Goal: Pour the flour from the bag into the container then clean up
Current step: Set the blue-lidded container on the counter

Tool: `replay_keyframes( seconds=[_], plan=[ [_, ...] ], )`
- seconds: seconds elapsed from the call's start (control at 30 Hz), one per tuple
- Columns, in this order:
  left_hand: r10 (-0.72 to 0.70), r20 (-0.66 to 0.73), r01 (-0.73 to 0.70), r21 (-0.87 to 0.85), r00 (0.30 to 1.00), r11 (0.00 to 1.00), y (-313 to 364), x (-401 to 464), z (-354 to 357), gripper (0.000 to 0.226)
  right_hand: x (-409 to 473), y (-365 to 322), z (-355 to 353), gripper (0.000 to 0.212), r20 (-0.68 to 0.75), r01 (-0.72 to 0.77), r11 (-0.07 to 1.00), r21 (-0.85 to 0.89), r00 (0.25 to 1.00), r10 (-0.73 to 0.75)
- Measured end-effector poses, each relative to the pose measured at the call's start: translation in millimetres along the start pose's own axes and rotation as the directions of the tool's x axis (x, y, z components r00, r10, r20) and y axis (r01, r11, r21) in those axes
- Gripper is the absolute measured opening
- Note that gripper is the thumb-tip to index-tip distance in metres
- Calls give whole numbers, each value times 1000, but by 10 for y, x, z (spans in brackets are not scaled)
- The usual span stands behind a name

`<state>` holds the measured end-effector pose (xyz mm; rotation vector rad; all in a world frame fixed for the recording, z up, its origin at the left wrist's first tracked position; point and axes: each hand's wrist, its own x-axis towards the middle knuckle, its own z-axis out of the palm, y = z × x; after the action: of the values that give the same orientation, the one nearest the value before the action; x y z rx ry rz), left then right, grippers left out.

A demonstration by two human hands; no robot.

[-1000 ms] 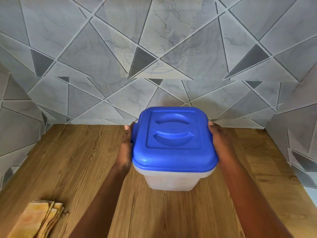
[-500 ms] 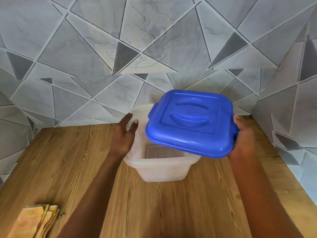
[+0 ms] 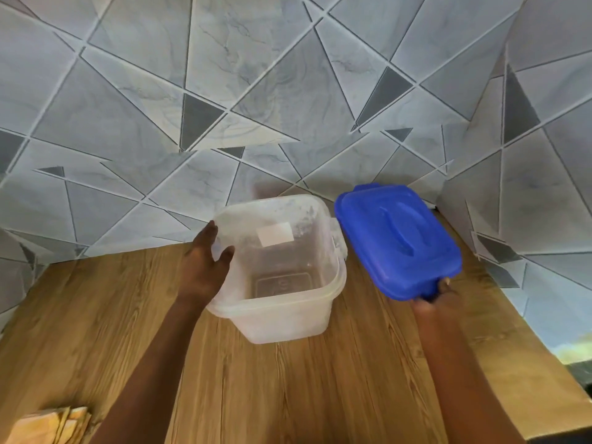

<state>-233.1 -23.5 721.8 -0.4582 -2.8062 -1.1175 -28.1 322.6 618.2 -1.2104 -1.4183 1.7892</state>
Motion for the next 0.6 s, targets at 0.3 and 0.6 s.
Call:
replay_keyframes(
  seconds=[0.3,0.6],
  plan=[
    [-18,3,18,8,1000,1000,35,-26,16,64,207,745,-272,10,-137,69,944,-323,983,-119],
    [-9,-1,9,33,1000,999,40,-32,19,64,509,862,-337,49,-68,-196,976,92,977,202]
  ],
)
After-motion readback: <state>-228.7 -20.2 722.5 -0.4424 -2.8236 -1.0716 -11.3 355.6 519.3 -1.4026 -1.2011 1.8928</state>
